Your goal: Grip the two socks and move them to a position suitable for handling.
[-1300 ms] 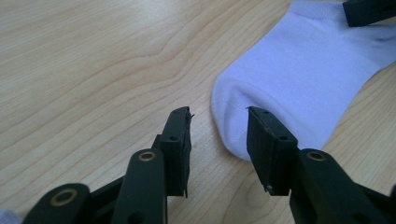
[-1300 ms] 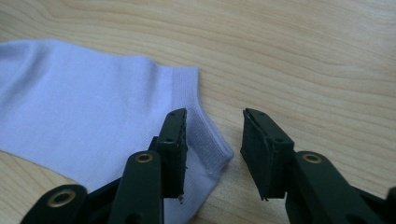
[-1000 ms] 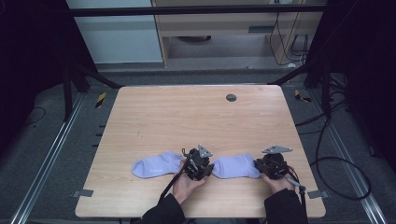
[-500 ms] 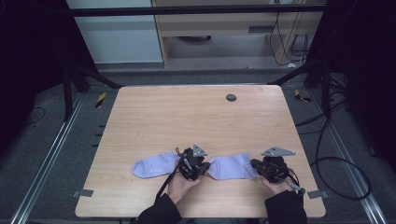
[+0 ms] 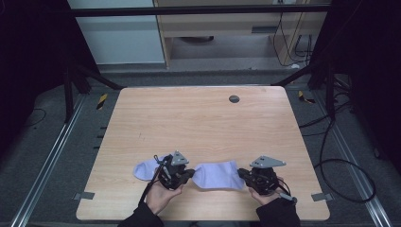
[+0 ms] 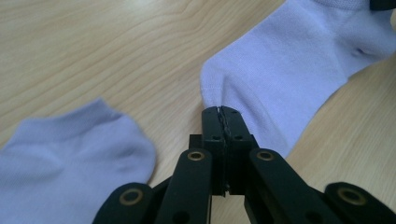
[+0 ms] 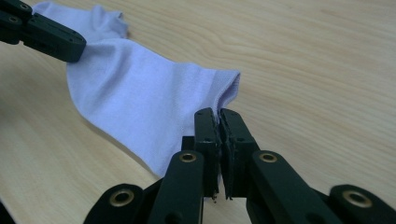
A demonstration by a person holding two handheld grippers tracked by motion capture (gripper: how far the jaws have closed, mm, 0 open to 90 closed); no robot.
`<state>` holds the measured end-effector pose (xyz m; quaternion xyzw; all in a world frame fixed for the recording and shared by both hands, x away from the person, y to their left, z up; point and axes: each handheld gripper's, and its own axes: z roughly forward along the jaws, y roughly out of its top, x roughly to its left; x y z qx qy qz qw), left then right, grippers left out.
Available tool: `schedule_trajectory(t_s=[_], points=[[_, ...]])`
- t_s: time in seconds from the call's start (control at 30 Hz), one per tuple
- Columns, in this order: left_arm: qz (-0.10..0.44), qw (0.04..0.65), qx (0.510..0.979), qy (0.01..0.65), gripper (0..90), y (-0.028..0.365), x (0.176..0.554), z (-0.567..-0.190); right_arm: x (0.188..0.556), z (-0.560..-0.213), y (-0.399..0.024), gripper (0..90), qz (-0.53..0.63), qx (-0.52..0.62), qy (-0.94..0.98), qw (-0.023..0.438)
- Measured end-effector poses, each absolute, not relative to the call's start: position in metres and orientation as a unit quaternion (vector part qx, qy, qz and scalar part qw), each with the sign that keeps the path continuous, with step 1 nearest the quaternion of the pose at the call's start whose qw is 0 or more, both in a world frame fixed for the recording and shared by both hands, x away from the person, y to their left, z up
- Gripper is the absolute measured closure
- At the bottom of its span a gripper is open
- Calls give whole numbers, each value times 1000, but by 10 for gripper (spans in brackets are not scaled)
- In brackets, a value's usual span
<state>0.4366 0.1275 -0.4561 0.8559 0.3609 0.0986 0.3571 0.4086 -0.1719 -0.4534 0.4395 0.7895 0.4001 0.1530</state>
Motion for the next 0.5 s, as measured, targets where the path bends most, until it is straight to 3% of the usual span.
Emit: schedule_trajectory(t_s=[0.5], points=[[89, 331, 860, 378, 886, 163, 421, -471, 402, -470, -133, 862, 387, 413, 816, 121]])
